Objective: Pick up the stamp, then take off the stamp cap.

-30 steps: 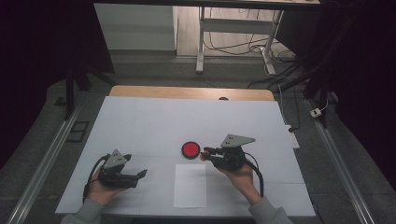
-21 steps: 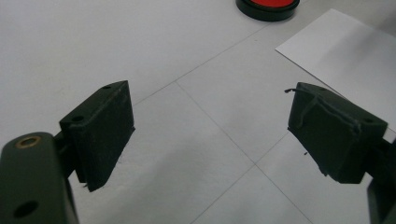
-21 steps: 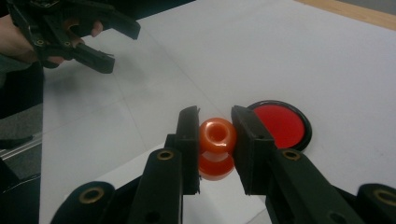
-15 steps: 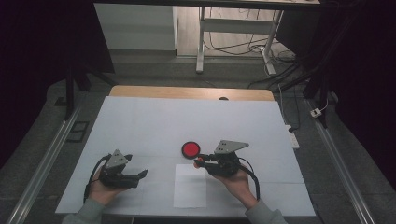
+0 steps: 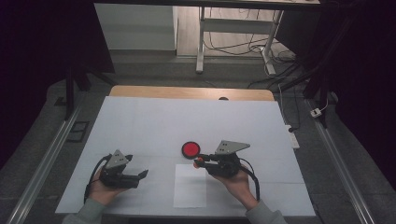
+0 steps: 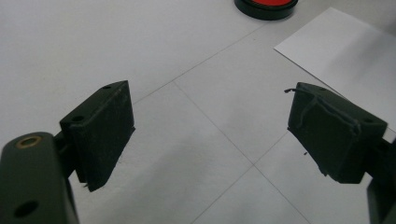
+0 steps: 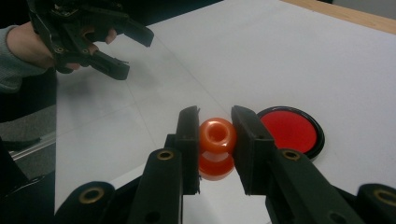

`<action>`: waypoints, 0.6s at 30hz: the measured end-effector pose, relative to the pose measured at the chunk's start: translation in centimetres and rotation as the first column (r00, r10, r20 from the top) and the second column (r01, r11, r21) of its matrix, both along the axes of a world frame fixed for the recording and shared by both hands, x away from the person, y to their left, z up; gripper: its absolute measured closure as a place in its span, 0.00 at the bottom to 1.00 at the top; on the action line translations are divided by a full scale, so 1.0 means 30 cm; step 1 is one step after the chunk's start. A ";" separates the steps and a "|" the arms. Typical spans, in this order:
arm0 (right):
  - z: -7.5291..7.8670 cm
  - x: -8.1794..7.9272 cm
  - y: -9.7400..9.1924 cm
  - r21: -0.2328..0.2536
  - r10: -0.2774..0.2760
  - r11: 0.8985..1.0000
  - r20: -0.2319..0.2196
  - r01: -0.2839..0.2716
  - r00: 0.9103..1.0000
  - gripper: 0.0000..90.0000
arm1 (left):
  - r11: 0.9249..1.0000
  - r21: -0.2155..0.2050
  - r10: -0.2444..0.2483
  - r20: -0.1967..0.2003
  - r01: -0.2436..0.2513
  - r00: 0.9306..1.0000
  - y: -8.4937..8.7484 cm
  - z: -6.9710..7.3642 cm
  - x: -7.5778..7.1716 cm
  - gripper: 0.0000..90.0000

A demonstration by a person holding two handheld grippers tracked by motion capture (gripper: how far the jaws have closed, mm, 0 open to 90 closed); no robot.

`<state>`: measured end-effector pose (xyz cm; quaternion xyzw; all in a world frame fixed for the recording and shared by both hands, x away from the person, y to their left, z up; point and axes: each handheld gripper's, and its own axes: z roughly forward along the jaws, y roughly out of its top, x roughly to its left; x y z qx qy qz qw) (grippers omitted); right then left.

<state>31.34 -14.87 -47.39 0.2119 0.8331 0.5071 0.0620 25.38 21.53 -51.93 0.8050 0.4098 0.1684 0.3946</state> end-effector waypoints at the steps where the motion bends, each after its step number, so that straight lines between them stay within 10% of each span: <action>1: 0.000 0.000 0.000 0.002 -0.001 1.000 0.000 0.001 1.000 0.81 | 1.000 0.000 0.000 0.000 0.000 1.000 0.000 0.000 0.000 0.16; 18: 0.005 -0.006 -0.004 0.011 -0.010 1.000 0.008 0.010 1.000 0.81 | 1.000 -0.005 -0.025 0.017 0.025 1.000 -0.021 0.011 -0.004 0.16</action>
